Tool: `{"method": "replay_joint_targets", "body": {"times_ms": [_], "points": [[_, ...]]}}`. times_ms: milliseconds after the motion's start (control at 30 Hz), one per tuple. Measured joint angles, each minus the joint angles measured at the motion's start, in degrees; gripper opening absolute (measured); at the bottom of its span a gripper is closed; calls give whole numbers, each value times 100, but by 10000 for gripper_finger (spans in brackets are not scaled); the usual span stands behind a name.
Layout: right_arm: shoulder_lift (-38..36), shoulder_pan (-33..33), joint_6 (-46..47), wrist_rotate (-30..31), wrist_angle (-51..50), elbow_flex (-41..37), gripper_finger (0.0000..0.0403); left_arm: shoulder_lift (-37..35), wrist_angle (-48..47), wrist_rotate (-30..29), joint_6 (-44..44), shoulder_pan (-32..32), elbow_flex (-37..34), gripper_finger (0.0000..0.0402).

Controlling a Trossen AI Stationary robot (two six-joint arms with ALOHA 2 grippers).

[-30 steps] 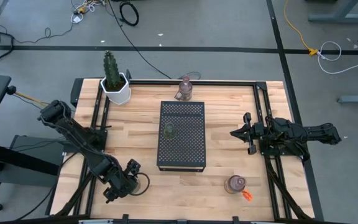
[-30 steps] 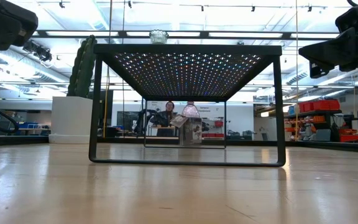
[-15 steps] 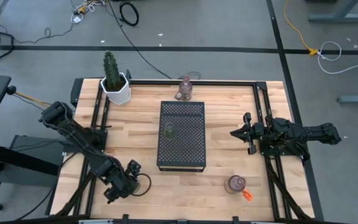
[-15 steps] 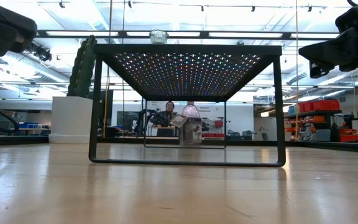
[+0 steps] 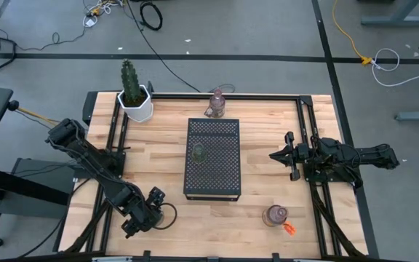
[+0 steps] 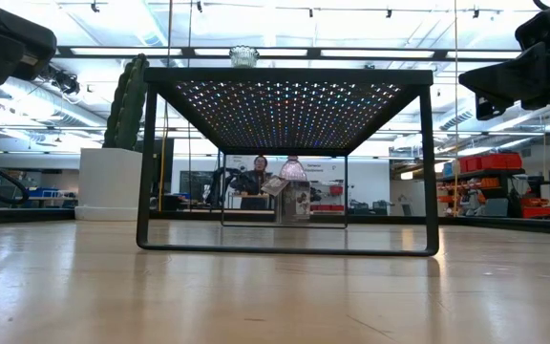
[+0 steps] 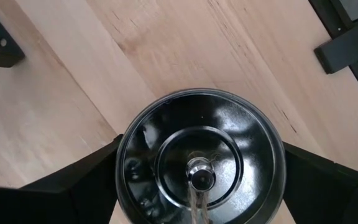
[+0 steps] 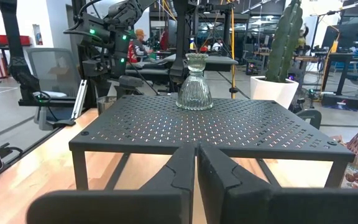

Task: Pick & Place candle stick holders
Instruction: Put the left brown scented candle on the shelf

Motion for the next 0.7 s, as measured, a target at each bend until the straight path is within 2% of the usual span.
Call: {"method": "replay_joint_targets", "body": {"times_ms": [300, 500, 700], "points": [[0, 0, 0, 0, 0, 2, 23, -71, -33, 10, -4, 2, 2, 366], [0, 0, 0, 0, -1, 1, 23, -372, -55, 23, -47, 4, 22, 366], [0, 0, 0, 0, -2, 1, 23, -601, -558, 35, -23, 125, 448, 365]]}}
